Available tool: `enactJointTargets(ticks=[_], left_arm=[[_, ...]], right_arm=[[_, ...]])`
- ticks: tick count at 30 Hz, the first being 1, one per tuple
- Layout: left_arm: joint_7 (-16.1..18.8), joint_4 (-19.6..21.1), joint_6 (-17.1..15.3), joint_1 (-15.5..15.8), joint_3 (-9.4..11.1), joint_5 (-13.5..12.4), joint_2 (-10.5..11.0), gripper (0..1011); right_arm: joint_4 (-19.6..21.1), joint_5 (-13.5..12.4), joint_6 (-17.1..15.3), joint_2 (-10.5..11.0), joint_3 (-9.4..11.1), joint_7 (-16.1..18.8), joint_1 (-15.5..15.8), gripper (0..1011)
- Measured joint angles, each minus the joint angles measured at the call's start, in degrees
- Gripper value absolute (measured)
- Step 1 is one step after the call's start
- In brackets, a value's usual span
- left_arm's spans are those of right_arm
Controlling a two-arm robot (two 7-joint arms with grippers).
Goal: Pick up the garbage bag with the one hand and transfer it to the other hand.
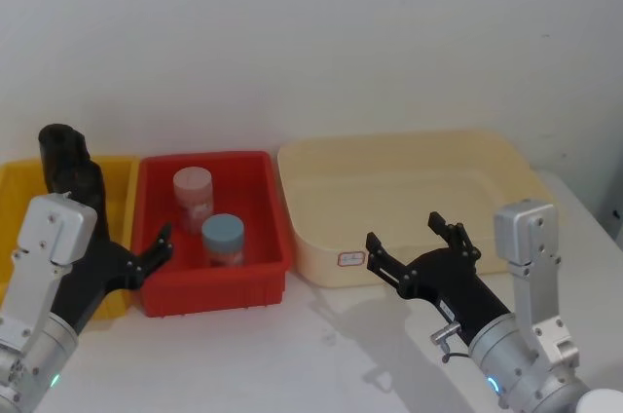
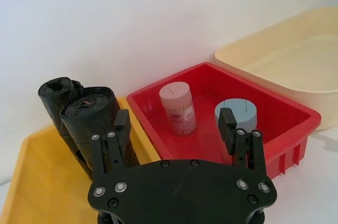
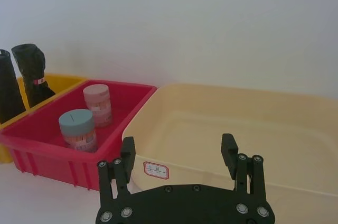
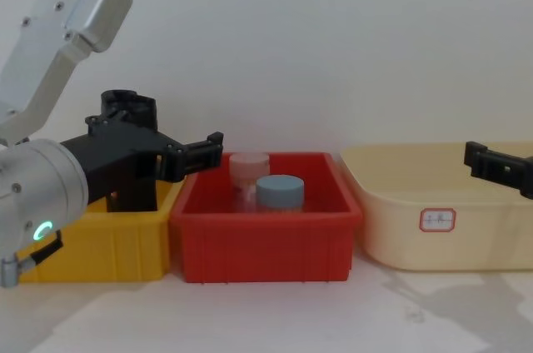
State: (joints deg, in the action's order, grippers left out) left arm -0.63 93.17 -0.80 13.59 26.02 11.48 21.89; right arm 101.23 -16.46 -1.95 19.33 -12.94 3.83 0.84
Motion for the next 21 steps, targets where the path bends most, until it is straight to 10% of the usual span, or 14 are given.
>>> enactJointTargets(ticks=[21], left_arm=[[-0.8,4.2,0.9,-5.8,-4.4,2.7,3.7,1002]], right_arm=[[0.0,0.0,0.0,0.0,0.0,0.0,0.0,1000]])
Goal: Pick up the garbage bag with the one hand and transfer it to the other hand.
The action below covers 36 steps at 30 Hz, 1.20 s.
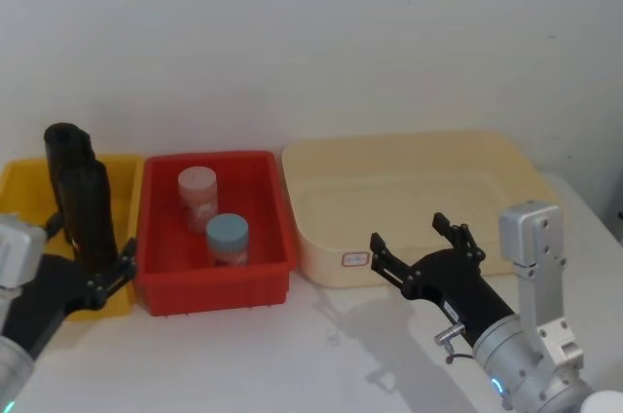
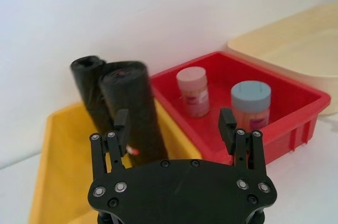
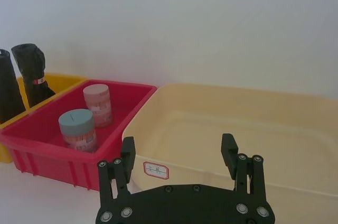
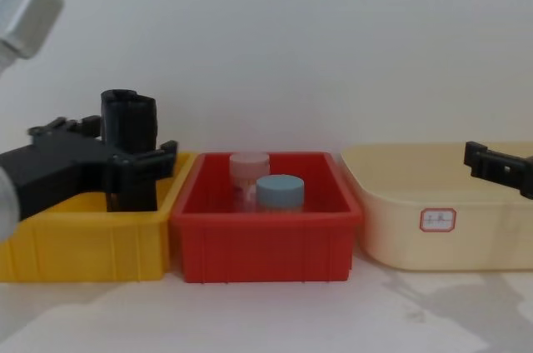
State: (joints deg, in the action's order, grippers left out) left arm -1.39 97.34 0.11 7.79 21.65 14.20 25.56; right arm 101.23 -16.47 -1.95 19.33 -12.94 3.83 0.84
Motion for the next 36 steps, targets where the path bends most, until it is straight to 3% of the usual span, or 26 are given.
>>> enactJointTargets(ticks=[7,16,29,36], left_arm=[[-0.6,2.1,-1.3,-2.0,-2.5,1.8,1.8,1002],[-1.9,3.0,-3.9,-1.5,-4.4,4.4,2.1,1001],[-3.8,0.1,-10.2,3.1,-5.2,8.2,-0.1,1002],[-3.8,-2.1,-13.6,5.7,-4.8,8.9,-2.0,1002]], right_arm=[[0.0,0.0,0.0,0.0,0.0,0.0,0.0,1001],[0.0,0.0,0.0,0.0,0.0,0.0,0.0,1000],[0.0,0.0,0.0,0.0,0.0,0.0,0.0,1000],[0.0,0.0,0.0,0.0,0.0,0.0,0.0,1000]])
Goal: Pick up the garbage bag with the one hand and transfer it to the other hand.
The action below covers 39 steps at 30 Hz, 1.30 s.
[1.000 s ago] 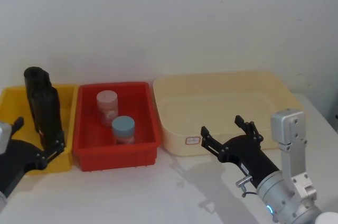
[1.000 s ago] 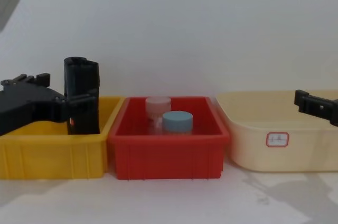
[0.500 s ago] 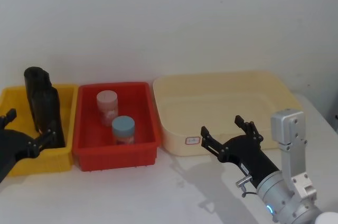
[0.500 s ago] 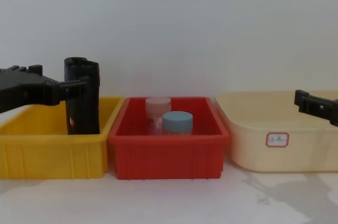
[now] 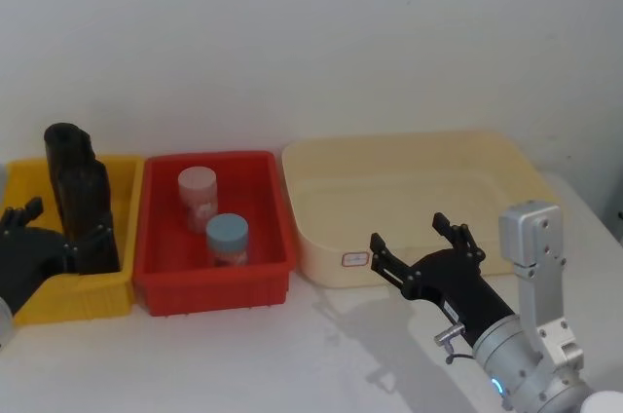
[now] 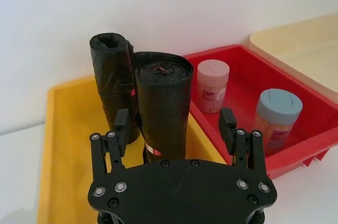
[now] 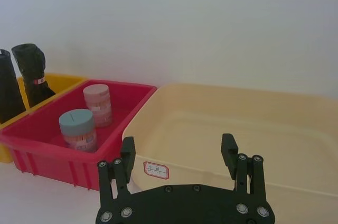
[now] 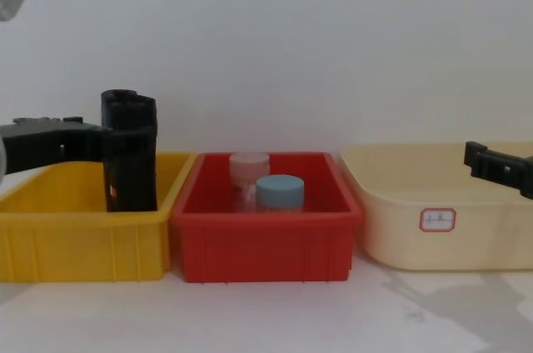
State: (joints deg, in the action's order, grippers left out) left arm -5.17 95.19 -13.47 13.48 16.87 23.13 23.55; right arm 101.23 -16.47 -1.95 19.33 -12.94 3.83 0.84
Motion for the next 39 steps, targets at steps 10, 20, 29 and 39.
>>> enactJointTargets(ticks=[10,20,29,39], left_arm=[[1.7,-2.8,-2.5,3.3,1.1,-1.1,-2.4,1002],[3.2,-6.6,-3.8,6.4,2.0,-3.0,-4.3,1002],[3.0,-10.9,-4.0,9.3,2.5,-3.7,-6.1,1002],[2.5,-13.7,-3.8,11.1,2.8,-4.0,-7.3,796]], right_arm=[[0.0,0.0,0.0,0.0,0.0,0.0,0.0,1000],[0.0,0.0,0.0,0.0,0.0,0.0,0.0,1000],[0.0,0.0,0.0,0.0,0.0,0.0,0.0,1000],[0.0,0.0,0.0,0.0,0.0,0.0,0.0,1001]])
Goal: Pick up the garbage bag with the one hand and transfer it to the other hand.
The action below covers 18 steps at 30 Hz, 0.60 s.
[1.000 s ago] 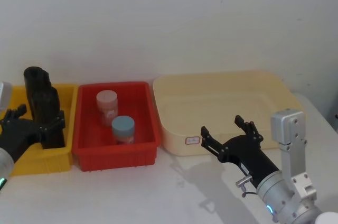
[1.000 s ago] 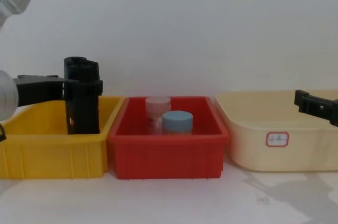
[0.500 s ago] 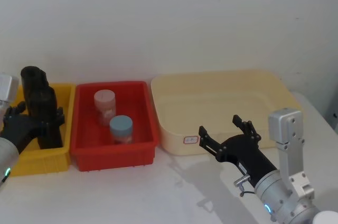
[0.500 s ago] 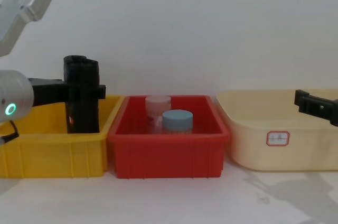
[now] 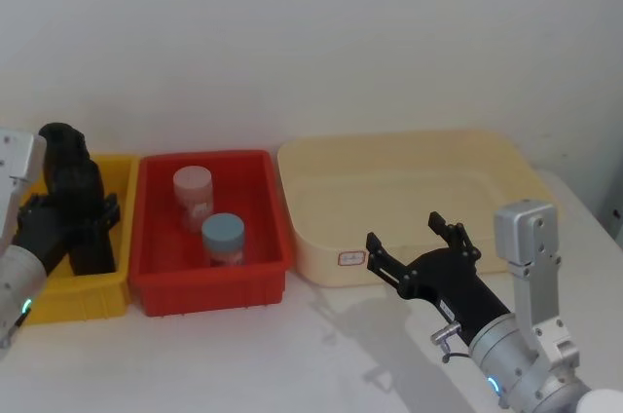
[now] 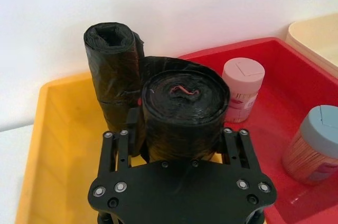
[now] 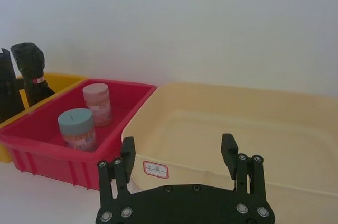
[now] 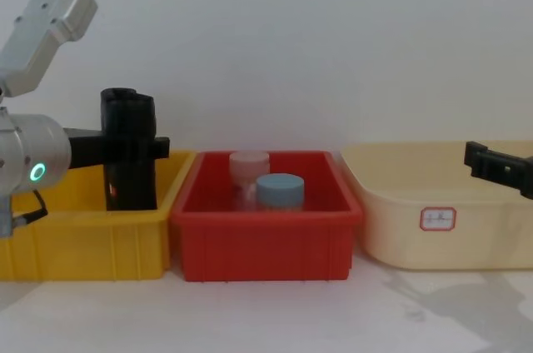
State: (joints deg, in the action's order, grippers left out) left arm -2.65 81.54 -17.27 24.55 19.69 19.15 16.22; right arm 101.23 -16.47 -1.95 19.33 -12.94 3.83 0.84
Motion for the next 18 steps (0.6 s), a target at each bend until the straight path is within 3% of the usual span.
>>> enactJointTargets(ticks=[8,18], left_arm=[[-0.2,-1.0,0.1,0.6,0.1,-0.1,-0.4,576],[-0.3,-0.6,-0.1,0.6,0.0,-0.2,-0.4,524]], right_arm=[[0.0,0.0,0.0,0.0,0.0,0.0,0.0,1000],[0.0,-0.1,0.1,0.0,0.0,0.6,-0.5,1000]])
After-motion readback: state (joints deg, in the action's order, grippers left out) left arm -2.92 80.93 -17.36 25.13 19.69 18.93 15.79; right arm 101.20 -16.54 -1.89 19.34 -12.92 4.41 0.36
